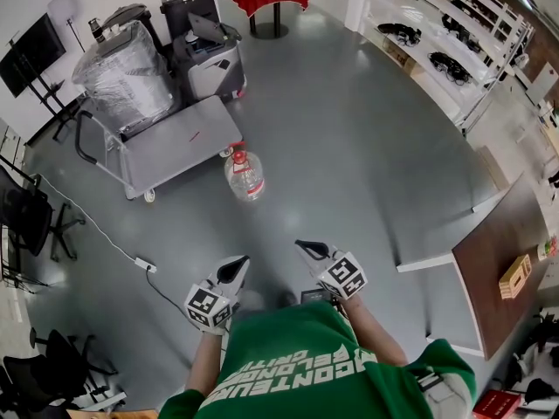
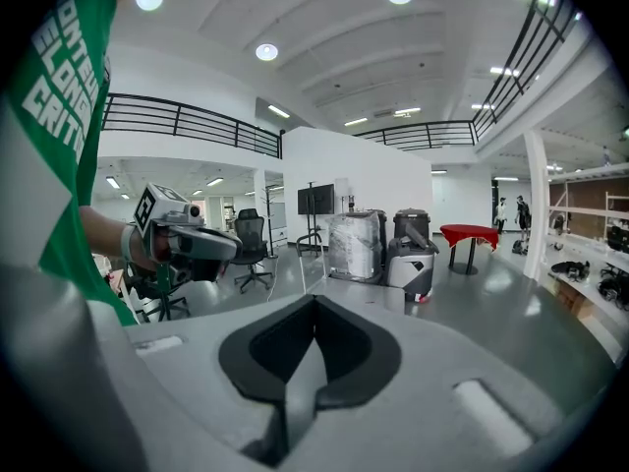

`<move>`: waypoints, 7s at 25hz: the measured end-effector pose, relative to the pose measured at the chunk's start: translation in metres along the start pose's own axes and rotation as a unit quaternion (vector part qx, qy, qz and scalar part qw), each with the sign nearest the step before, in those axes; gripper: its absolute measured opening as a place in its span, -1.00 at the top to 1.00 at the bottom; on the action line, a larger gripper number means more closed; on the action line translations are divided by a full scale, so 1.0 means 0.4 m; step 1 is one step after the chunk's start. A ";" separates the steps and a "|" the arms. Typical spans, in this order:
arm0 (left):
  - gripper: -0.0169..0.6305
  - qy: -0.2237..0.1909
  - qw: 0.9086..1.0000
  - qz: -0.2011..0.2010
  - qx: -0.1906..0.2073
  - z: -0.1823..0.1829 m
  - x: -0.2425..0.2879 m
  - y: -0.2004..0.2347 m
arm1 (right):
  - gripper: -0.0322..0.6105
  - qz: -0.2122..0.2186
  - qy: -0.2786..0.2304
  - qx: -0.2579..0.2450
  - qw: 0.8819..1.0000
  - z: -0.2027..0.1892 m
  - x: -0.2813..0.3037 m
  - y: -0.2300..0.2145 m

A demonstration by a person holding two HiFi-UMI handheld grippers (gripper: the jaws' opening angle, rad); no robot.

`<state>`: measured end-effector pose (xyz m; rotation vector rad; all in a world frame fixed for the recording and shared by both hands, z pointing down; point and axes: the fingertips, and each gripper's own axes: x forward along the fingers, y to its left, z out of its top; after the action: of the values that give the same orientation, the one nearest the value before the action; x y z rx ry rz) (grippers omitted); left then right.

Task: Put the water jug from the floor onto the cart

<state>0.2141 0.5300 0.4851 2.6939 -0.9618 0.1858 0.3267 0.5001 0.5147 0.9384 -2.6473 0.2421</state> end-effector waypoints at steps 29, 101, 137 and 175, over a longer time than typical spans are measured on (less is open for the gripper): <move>0.91 -0.012 0.999 -0.011 -0.041 0.064 0.083 0.275 | 0.93 -0.001 0.000 0.005 1.000 0.124 0.265 -0.123; 0.91 -0.025 0.995 0.045 -0.082 0.194 0.175 0.960 | 0.93 0.074 0.021 -0.020 0.997 0.369 0.950 -0.345; 0.91 -0.016 0.992 0.075 -0.097 0.284 0.373 1.232 | 0.93 0.101 0.069 -0.018 0.992 0.362 1.183 -0.671; 0.91 0.004 0.993 -0.028 -0.117 0.298 0.124 1.723 | 0.93 -0.049 0.149 0.004 0.988 0.449 1.535 -0.575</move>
<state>-0.1830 -0.0462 0.5286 2.4987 -0.8475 0.0661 -0.0200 -0.0814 0.5756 0.9493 -2.3234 0.3428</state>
